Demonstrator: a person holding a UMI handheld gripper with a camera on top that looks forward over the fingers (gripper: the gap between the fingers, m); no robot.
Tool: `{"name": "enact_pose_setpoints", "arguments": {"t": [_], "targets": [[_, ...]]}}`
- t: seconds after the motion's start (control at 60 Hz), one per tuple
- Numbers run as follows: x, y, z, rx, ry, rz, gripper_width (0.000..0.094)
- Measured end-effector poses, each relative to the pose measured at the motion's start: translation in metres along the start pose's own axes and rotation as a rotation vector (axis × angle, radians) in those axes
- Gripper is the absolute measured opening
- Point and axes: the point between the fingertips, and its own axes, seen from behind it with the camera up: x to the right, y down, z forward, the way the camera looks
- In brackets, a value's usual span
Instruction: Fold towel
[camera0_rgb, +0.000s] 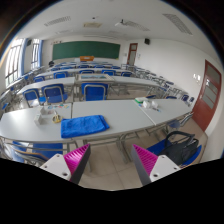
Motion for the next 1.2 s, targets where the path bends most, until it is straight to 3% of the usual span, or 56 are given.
{"name": "enact_pose_setpoints", "arguments": {"t": [0.2,0.45,0.733,0.8,0.933,0.983,1.2], "targets": [[-0.130,0.070,0.059,-0.125,-0.186,-0.018,0.0854],[-0.257,0.030,0.156,-0.071,-0.349,-0.143,0.0856],[-0.301,0.015,0.276,-0.094,-0.357,-0.203,0.0834],[-0.301,0.019,0.291,-0.104,-0.345,-0.207,0.0722],[-0.297,0.013,0.298,-0.046,-0.342,-0.284,0.0275],[-0.287,0.010,0.303,-0.031,-0.312,-0.307,0.0051],[-0.288,0.003,0.293,-0.080,-0.419,-0.186,0.0029]]}}
